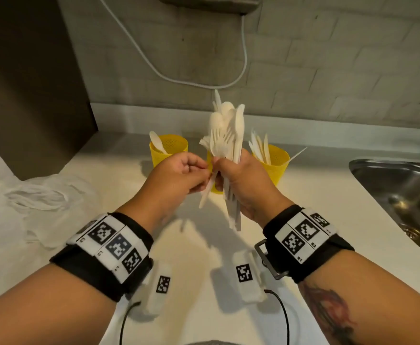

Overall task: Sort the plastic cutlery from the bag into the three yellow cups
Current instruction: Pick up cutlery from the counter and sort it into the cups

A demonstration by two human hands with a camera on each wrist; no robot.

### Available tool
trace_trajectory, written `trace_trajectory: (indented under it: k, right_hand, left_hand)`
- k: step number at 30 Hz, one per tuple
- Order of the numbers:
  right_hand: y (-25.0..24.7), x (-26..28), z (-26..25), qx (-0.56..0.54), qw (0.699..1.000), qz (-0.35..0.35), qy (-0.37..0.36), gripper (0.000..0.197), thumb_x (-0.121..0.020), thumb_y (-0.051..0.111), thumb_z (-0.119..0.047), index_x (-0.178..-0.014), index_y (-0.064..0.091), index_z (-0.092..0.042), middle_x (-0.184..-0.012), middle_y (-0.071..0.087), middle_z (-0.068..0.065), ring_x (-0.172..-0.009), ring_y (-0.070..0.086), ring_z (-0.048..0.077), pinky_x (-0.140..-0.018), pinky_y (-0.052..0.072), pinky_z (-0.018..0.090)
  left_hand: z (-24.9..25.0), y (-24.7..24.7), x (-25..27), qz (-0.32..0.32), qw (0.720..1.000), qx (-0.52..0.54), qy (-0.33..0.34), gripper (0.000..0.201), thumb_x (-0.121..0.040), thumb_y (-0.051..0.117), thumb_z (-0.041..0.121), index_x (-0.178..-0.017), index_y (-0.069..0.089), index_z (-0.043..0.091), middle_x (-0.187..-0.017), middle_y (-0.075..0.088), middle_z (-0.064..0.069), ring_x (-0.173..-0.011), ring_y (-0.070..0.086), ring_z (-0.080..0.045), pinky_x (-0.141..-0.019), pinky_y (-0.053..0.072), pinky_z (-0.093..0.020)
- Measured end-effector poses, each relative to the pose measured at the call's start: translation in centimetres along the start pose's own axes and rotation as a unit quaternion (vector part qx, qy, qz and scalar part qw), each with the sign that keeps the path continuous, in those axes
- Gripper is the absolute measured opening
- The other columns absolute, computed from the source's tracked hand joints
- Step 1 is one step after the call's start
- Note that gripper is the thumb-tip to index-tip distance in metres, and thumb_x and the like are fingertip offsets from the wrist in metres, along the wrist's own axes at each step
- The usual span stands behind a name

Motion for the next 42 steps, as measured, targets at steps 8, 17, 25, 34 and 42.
trace_trajectory:
  k: [8, 17, 25, 34, 42]
  right_hand:
    - [-0.8, -3.0, -7.7, -0.007, 0.981, 0.122, -0.152, 0.024, -0.080, 0.064, -0.017, -0.102, 0.059, -0.025, -0.090, 0.068, -0.003, -0.083, 0.064, 0.015, -0.077, 0.056, 0.037]
    - [-0.1, -1.8, -2.3, -0.047, 0.991, 0.106, -0.062, 0.024, -0.077, 0.071, 0.006, -0.092, 0.073, -0.012, -0.090, 0.076, 0.008, -0.088, 0.072, 0.019, -0.081, 0.056, 0.037]
    - [0.1, -2.2, -1.5, -0.054, 0.995, 0.084, -0.028, 0.026, -0.069, 0.076, -0.003, -0.091, 0.072, -0.017, -0.086, 0.075, 0.008, -0.087, 0.072, 0.023, -0.082, 0.058, 0.043]
    - [0.7, -2.6, -1.8, -0.051, 0.997, 0.058, -0.020, 0.024, -0.069, 0.075, -0.009, -0.091, 0.072, -0.018, -0.085, 0.073, 0.008, -0.086, 0.071, 0.022, -0.082, 0.057, 0.042]
    - [1.7, -2.2, -1.7, 0.073, 0.997, -0.004, 0.022, 0.034, -0.074, 0.064, -0.036, -0.099, 0.065, -0.012, -0.079, 0.071, 0.008, -0.074, 0.070, 0.020, -0.069, 0.060, 0.037]
  left_hand:
    - [-2.3, 5.6, -0.9, -0.040, 0.881, 0.380, -0.278, 0.066, -0.099, 0.029, 0.059, -0.112, 0.063, 0.005, -0.102, 0.069, -0.021, -0.095, 0.063, -0.032, -0.098, 0.048, -0.050]
    - [-1.7, 5.0, -2.0, 0.073, 0.854, 0.453, -0.245, 0.025, -0.070, 0.051, 0.003, -0.069, 0.076, 0.004, -0.077, 0.053, -0.010, -0.068, 0.048, -0.020, -0.080, 0.046, -0.031]
    - [-0.9, 5.0, -0.7, 0.074, 0.857, 0.449, -0.243, 0.037, -0.102, 0.041, 0.025, -0.077, 0.060, 0.006, -0.038, 0.052, -0.010, -0.025, 0.049, -0.019, -0.034, 0.044, -0.020]
    - [-1.5, 4.8, -1.8, 0.071, 0.885, 0.404, -0.219, 0.027, -0.098, 0.046, 0.015, -0.107, 0.070, 0.005, -0.094, 0.076, -0.019, -0.091, 0.070, -0.032, -0.090, 0.053, -0.043]
    - [-0.4, 4.4, -0.6, -0.027, 0.954, 0.272, -0.119, 0.053, -0.080, 0.058, 0.058, -0.117, 0.070, 0.022, -0.111, 0.075, -0.004, -0.104, 0.070, -0.020, -0.095, 0.050, -0.042]
Point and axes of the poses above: each hand's wrist, its own x-axis away from the middle knuckle, its own y-axis out of the palm, z = x × y, the point moved 10 cm from there along -x, towards the middle knuckle
